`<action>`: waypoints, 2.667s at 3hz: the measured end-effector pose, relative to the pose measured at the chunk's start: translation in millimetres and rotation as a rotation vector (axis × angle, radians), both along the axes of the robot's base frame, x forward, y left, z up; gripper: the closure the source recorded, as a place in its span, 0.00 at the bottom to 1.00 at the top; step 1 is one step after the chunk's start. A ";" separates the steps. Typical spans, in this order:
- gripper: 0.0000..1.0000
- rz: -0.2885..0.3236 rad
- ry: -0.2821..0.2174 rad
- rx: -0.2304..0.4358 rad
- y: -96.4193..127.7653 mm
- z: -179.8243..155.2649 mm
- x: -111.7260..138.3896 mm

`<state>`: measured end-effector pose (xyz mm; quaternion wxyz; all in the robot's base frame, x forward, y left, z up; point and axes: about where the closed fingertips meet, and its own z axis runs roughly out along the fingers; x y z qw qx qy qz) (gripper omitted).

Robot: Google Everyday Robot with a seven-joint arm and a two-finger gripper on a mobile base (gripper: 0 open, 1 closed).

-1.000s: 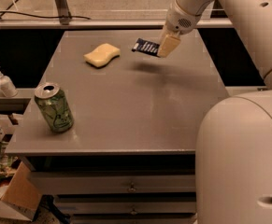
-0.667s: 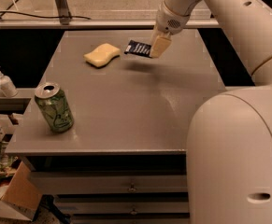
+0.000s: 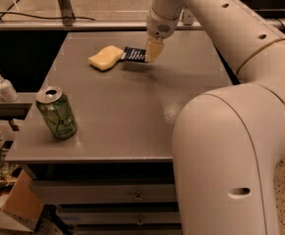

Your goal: Move rxbar blueberry near sponge

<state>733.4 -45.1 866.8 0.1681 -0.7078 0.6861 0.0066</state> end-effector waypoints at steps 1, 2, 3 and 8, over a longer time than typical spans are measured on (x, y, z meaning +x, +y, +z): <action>1.00 0.024 0.002 -0.028 16.5 -9.7 3.4; 1.00 0.053 0.006 -0.046 35.1 -18.0 2.1; 1.00 0.078 0.012 -0.050 52.9 -23.1 -1.8; 0.13 0.126 0.031 -0.021 96.0 -17.6 -16.4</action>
Offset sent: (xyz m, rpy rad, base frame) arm -0.0050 0.0543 -0.0221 -0.0696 0.0111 0.0858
